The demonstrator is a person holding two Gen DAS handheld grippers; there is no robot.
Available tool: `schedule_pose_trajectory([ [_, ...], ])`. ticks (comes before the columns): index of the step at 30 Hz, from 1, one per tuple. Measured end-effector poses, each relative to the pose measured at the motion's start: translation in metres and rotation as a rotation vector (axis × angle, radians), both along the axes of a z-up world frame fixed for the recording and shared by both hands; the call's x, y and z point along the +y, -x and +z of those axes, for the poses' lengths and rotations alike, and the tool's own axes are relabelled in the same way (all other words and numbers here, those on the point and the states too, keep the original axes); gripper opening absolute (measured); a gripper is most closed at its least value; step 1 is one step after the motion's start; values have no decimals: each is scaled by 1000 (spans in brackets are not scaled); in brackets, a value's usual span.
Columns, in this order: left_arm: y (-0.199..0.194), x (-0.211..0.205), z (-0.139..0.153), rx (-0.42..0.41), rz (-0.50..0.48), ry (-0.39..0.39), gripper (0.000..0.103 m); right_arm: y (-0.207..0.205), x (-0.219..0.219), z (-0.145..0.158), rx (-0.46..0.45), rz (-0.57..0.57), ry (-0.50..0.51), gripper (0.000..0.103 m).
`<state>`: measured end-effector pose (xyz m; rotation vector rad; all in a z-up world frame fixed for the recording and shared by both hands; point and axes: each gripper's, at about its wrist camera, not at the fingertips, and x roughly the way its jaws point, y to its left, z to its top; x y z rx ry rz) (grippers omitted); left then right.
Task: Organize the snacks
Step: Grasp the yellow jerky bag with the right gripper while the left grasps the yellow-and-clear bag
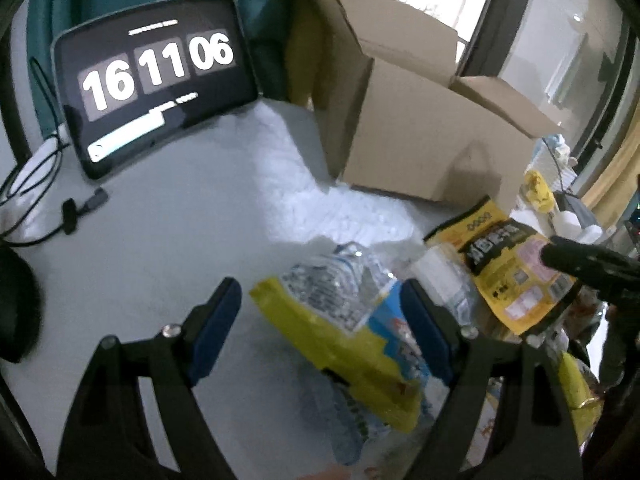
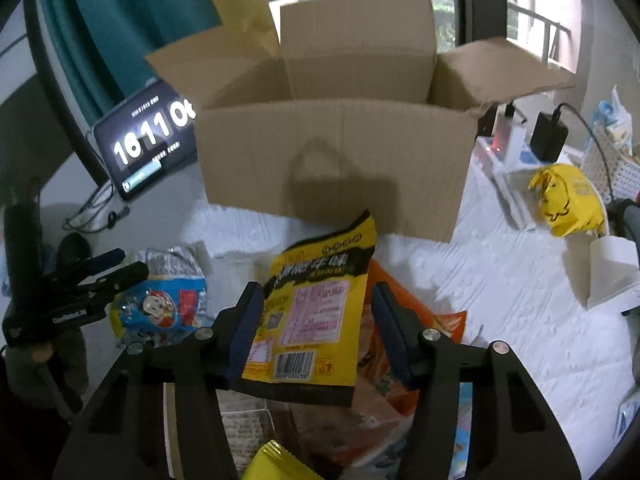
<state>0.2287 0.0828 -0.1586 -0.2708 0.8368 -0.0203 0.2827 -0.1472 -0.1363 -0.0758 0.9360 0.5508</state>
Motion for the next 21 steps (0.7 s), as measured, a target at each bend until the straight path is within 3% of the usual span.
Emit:
schedule_pose_trajectory([
  [4,-4,-8,-5,3,-29,-2,82,-2,6,-11,15,4,33,57],
  [5,-4,-10,-5,1,-37,-9,82,-3,7,-12,16,2,40,51],
  [7,-4,-16,-6,4,-54,-22,63,-4,8,-14,8,-8,63,36],
  [8,-4,-17,-7,8,-57,-21,61,-4,9,-15,-1,-17,80,30],
  [12,-1,-22,-5,-4,-77,-18,41,-3,6,-16,-19,-21,100,27],
  [19,5,-27,3,-36,-81,-22,37,-9,3,-20,11,-33,75,29],
  [21,8,-27,9,-52,-79,-25,36,-5,5,-17,-20,-18,82,13],
])
